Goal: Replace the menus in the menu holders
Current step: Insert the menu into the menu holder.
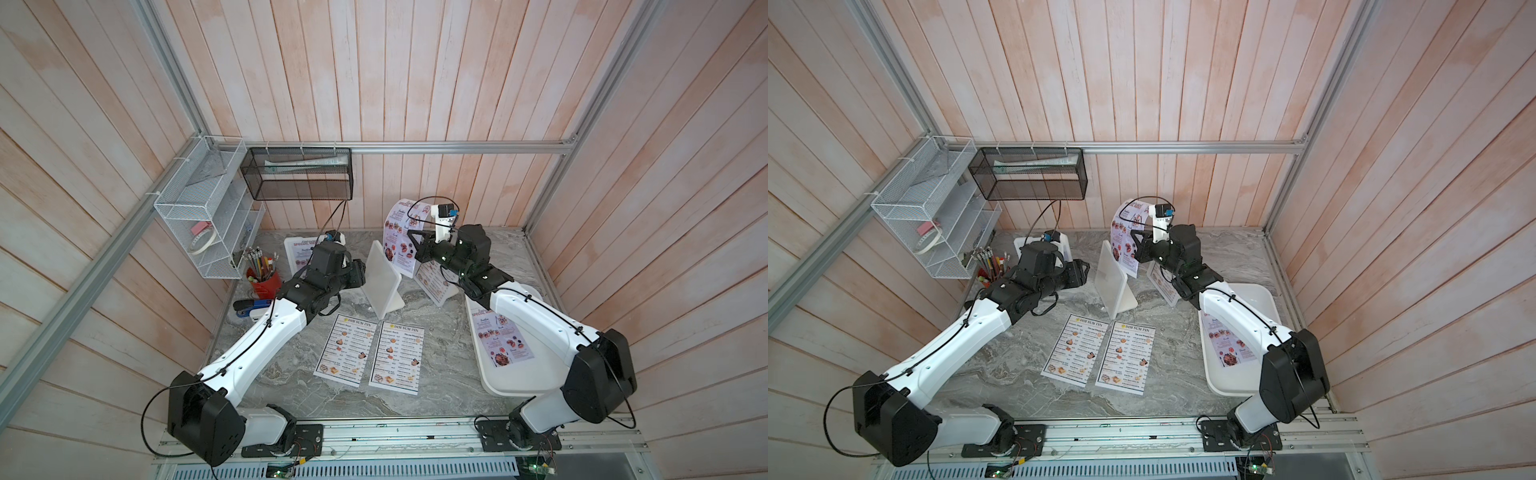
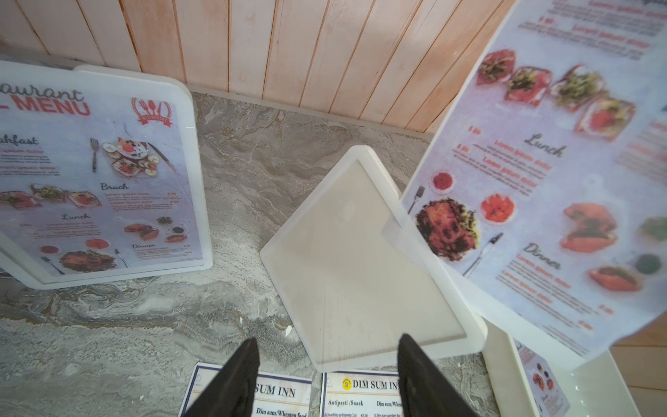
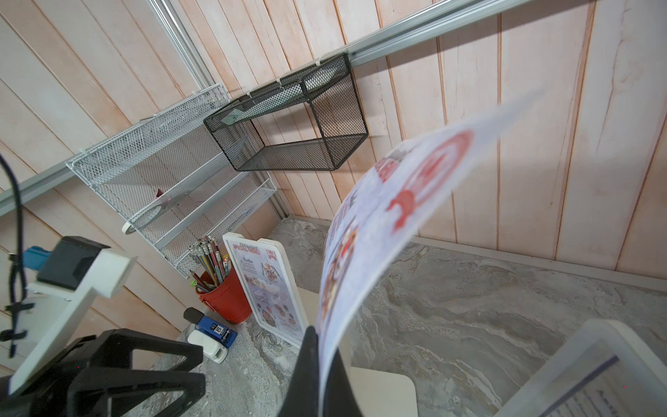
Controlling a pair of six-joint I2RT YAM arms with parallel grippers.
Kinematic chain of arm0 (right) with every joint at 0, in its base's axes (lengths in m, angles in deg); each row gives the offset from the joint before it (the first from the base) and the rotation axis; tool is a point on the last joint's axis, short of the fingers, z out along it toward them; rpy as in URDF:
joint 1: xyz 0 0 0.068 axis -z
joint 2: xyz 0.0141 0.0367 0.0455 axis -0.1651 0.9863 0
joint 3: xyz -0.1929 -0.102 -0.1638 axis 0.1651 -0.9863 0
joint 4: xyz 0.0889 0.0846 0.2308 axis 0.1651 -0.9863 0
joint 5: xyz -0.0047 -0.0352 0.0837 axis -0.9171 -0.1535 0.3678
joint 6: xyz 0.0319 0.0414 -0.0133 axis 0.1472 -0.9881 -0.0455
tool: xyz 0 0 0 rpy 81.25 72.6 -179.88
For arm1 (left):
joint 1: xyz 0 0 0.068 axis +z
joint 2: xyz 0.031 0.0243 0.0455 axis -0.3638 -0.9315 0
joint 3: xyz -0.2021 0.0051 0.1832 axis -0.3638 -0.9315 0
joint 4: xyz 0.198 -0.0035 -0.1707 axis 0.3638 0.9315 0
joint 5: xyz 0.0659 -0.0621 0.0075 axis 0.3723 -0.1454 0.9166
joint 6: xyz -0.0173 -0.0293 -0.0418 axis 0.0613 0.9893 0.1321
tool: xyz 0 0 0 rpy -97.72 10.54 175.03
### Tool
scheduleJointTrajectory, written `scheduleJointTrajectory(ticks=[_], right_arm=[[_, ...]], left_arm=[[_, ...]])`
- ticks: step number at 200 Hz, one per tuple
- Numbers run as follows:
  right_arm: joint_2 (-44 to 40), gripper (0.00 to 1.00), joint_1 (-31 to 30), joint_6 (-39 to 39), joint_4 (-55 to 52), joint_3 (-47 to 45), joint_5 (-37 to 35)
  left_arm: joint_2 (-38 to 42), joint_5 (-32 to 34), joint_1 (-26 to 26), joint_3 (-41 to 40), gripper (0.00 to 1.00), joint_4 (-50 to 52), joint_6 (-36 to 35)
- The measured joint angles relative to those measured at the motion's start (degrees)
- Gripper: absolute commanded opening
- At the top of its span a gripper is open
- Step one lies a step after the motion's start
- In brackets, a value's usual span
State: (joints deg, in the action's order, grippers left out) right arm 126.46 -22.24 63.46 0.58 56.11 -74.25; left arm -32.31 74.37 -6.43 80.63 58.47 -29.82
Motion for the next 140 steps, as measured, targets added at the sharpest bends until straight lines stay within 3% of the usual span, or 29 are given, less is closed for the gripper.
scheduleJointTrajectory(ticks=[140], right_arm=[[7.23,0.00,-1.18,3.32,5.16,2.08,-0.96]], left_arm=[[7.58,-0.02,-0.42,-10.75,0.63,1.97,3.19]])
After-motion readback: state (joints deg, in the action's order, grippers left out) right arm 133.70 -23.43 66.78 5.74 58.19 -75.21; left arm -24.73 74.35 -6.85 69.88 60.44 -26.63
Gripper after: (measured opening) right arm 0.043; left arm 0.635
